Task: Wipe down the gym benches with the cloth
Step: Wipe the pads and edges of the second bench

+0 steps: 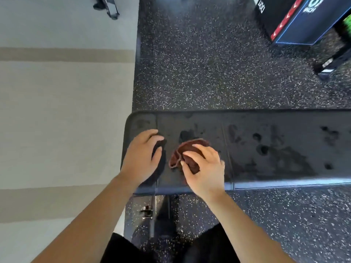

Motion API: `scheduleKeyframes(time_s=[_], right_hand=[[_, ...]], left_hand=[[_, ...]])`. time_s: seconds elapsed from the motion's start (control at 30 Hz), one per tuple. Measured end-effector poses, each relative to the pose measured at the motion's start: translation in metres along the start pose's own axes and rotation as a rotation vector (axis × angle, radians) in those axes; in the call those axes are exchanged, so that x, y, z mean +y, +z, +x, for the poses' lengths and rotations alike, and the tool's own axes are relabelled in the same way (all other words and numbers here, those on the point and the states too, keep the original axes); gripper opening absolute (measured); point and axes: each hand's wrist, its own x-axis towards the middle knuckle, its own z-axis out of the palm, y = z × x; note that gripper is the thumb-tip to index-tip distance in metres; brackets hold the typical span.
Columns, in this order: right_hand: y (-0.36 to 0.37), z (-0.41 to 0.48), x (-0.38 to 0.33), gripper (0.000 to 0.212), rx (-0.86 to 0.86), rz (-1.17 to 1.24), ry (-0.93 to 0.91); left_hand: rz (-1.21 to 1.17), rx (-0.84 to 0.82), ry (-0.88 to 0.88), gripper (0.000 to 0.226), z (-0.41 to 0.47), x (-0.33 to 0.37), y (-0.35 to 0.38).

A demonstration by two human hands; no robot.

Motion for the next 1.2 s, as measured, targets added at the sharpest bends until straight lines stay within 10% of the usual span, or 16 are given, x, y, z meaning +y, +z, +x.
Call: scheduleKeyframes(time_s=[0.23,1.2], right_hand=[[0.031,0.049,0.017,0.022,0.168,0.050,-0.112],[0.056,0.030,-0.025,0.023,0.150,0.016,-0.114]], left_hand=[[0.050,0.266,0.066,0.042,0.021,-0.038,0.050],[-0.023,0.102,0.016,0.042,-0.013,-0.071,0.007]])
